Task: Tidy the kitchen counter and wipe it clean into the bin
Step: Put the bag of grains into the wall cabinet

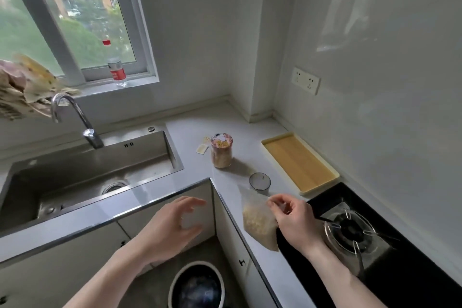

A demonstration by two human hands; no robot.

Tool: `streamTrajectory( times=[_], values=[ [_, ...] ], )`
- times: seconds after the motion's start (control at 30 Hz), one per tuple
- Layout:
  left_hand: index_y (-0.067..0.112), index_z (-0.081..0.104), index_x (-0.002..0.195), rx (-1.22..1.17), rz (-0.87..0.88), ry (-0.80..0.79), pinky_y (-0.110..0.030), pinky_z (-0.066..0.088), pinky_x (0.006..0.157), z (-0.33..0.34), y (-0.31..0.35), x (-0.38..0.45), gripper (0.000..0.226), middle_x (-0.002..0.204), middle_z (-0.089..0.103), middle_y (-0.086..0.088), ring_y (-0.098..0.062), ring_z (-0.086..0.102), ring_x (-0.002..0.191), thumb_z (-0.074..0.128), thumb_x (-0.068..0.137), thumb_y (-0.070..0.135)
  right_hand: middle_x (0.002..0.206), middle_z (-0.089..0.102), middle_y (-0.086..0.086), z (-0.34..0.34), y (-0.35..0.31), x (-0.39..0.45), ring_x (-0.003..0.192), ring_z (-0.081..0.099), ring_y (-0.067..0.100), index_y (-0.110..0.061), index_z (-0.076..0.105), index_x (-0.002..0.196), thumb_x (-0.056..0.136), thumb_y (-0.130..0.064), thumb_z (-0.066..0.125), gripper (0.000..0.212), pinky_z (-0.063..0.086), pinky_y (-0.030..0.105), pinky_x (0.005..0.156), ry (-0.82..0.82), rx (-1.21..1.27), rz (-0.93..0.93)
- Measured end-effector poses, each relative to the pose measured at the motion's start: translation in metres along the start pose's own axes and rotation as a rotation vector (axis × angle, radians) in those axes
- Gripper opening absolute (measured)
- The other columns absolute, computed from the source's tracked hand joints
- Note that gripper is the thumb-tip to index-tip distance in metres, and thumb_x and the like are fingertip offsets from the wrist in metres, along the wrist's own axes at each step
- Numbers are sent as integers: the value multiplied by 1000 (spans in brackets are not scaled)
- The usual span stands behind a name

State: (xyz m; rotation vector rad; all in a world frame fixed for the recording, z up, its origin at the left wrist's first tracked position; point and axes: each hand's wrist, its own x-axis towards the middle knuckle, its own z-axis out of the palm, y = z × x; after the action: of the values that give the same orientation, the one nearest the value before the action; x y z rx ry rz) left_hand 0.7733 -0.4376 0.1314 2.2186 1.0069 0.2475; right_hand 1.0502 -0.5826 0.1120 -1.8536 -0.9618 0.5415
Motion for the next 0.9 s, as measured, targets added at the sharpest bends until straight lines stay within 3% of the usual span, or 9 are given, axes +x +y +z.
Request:
streamTrajectory(
  times=[0.1, 0.23, 0.4, 0.53, 0.7, 0.9],
  values=[
    [50, 56, 127, -9, -10, 24, -26, 50, 100, -16, -12, 40, 41, 128, 55, 33, 13, 53, 115, 71, 89, 41, 80, 73, -12, 25, 2, 51, 74, 70, 12, -28, 74, 87, 92, -29, 73, 6, 60, 29, 68, -32, 65, 60],
    [51, 55, 124, -61, -49, 58, -23, 52, 95, -29, -29, 78, 39, 128, 57, 31, 12, 55, 113, 70, 91, 37, 89, 71, 3, 60, -1, 110, 70, 71, 15, -19, 71, 94, 97, -24, 66, 8, 61, 29, 63, -43, 155, 180],
    [47, 57, 127, -97, -98, 35, -21, 49, 97, -39, -57, 109, 38, 129, 56, 31, 12, 53, 116, 67, 91, 37, 88, 71, 5, 106, 4, 170, 78, 73, 21, -16, 68, 100, 101, -24, 59, 12, 64, 40, 78, 18, 253, 387],
    [45, 56, 131, -100, -112, -16, -22, 48, 102, -54, -79, 133, 41, 131, 54, 31, 12, 52, 118, 67, 92, 37, 90, 70, 6, 137, 7, 211, 82, 73, 23, -17, 64, 100, 102, -19, 55, 10, 63, 39, 81, 109, 353, 548],
    [46, 55, 132, -72, -95, -74, -24, 49, 101, -77, -105, 158, 42, 132, 52, 33, 11, 51, 119, 65, 92, 38, 81, 74, 2, 174, 25, 260, 80, 74, 25, -19, 66, 94, 99, -27, 55, 14, 62, 42, 82, 260, 257, 618],
    [45, 55, 131, -72, -104, -113, -21, 48, 100, -92, -141, 166, 41, 130, 52, 34, 14, 51, 117, 64, 91, 38, 105, 74, 9, 219, 44, 295, 98, 69, 32, -22, 64, 96, 98, -29, 56, 10, 56, 44, 93, 367, 127, 661]
  ],
)
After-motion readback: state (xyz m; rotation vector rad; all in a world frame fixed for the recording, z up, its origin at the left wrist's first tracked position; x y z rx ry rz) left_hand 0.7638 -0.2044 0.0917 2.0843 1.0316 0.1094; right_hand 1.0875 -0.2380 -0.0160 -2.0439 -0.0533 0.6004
